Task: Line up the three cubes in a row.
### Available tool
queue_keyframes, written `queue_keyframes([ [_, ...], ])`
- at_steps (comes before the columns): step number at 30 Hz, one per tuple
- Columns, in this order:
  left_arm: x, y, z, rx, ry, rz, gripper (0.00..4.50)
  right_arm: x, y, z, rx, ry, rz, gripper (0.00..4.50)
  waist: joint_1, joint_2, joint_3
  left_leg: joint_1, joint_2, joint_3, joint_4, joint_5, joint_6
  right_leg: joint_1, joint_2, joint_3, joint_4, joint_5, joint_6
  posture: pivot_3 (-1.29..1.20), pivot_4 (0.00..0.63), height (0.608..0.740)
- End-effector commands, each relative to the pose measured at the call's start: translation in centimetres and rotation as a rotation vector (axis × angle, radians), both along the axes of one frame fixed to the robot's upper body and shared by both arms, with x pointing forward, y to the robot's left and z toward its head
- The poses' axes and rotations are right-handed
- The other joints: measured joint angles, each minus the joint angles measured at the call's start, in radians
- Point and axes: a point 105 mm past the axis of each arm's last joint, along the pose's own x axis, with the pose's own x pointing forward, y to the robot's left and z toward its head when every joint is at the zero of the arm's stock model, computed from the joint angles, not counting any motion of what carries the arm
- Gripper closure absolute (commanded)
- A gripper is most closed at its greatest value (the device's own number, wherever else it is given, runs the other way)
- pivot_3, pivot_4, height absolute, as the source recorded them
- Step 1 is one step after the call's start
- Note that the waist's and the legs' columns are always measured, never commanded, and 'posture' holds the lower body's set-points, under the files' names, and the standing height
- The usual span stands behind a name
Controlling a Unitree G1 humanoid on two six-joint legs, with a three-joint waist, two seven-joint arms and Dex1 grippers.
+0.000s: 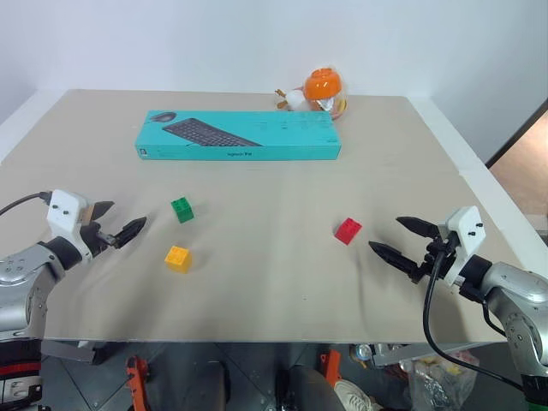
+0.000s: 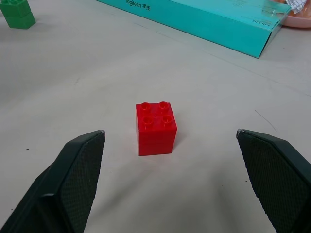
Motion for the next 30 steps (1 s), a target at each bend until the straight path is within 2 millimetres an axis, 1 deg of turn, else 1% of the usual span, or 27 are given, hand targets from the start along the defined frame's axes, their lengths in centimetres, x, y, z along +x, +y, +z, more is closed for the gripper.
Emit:
queue_keyframes([
  [1,0.1,-0.1,1.6,0.012,-0.061,-0.015,0.02,0.1,0.3,0.8,0.003,-0.048,0.003,0.00,0.000,0.000,0.000,0.000,0.000,0.000,0.000,0.000,0.000,0.000,0.000,0.000,0.000,0.000,0.000,0.00,0.150,0.740],
  [4,-0.2,-0.5,2.0,-0.039,-0.093,-0.042,0.02,0.1,0.6,0.5,0.013,-0.046,0.004,0.00,0.000,0.000,0.000,0.000,0.000,0.000,0.000,0.000,0.000,0.000,0.000,0.000,0.000,0.000,0.000,0.00,0.150,0.740],
  [9,-0.1,-0.3,2.3,-0.109,-0.154,-0.003,0.02,0.0,0.6,0.4,0.015,-0.042,0.004,0.00,0.000,0.000,0.000,0.000,0.000,0.001,0.001,0.000,0.000,0.000,0.000,0.001,0.000,0.001,0.000,0.00,0.150,0.740],
  [18,-0.3,-0.3,1.3,-0.120,-0.120,0.000,0.02,-0.2,0.9,0.1,0.019,-0.042,0.011,0.00,0.000,0.000,0.000,0.001,0.000,0.002,0.002,0.000,0.000,0.000,0.003,0.002,0.000,0.002,0.001,0.00,0.150,0.740],
  [20,-0.3,-0.4,1.5,-0.096,-0.126,-0.020,0.02,-0.3,1.3,0.2,0.022,-0.046,0.024,0.00,0.000,0.000,0.000,0.001,0.000,0.002,0.002,0.000,0.000,0.000,0.003,0.002,0.000,0.002,0.001,0.00,0.150,0.740],
  [22,0.0,-0.8,2.3,-0.098,-0.149,-0.035,0.02,-0.2,1.5,0.6,0.024,-0.056,0.031,0.00,0.000,0.000,0.000,0.001,0.001,0.002,0.002,0.000,0.000,0.000,0.003,0.003,0.000,0.003,0.000,0.00,0.150,0.740],
  [25,-0.2,-3.3,3.4,-0.110,-0.141,-0.183,0.02,0.3,2.0,1.2,0.053,-0.069,0.043,0.00,0.000,0.000,0.000,0.001,0.001,0.002,0.003,0.000,0.000,0.000,0.003,0.003,0.000,0.004,0.000,0.00,0.150,0.740],
  [28,-1.2,-7.1,4.3,-0.089,-0.122,-0.404,0.02,1.2,3.1,1.6,0.066,-0.071,0.077,0.00,-0.001,0.000,0.000,0.001,0.002,0.003,0.005,0.000,0.000,0.000,0.004,0.004,0.000,0.005,0.000,0.00,0.150,0.740],
  [30,-1.9,-9.0,4.4,-0.056,-0.109,-0.512,0.02,1.9,3.6,1.4,0.050,-0.056,0.091,0.00,-0.001,0.000,0.000,0.001,0.002,0.004,0.005,0.000,0.001,0.000,0.004,0.005,0.000,0.006,0.000,0.00,0.150,0.740],
])
